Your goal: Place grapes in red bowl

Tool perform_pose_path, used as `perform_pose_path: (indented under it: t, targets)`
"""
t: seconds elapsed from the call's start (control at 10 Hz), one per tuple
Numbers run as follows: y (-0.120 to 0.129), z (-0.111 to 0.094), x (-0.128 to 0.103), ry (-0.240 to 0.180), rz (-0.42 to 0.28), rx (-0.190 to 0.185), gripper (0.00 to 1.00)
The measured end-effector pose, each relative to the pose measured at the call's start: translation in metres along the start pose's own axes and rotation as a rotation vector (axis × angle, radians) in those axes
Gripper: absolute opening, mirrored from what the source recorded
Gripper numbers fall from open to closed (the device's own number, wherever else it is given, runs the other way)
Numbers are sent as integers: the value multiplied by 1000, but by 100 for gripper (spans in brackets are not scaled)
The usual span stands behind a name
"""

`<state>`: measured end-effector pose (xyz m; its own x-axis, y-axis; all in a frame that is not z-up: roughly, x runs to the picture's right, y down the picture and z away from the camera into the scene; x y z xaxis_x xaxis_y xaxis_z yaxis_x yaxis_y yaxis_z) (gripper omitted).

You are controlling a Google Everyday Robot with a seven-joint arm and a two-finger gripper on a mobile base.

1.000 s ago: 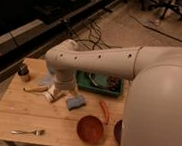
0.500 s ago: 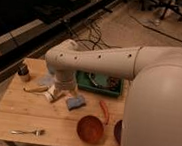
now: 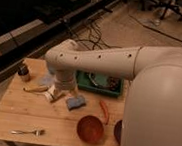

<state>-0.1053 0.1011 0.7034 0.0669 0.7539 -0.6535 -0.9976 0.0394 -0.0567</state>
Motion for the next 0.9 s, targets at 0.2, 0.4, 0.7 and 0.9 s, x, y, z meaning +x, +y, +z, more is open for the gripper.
perform_pose_path:
  t: [0.2, 0.4, 0.7, 0.9]
  targets:
    - [-8, -7, -7, -20, 17, 8, 65]
    - [-38, -22, -32, -63, 41, 18, 65]
    - [-96, -37, -54, -114, 66, 22, 65]
    - [-134, -42, -54, -139, 98, 21, 65]
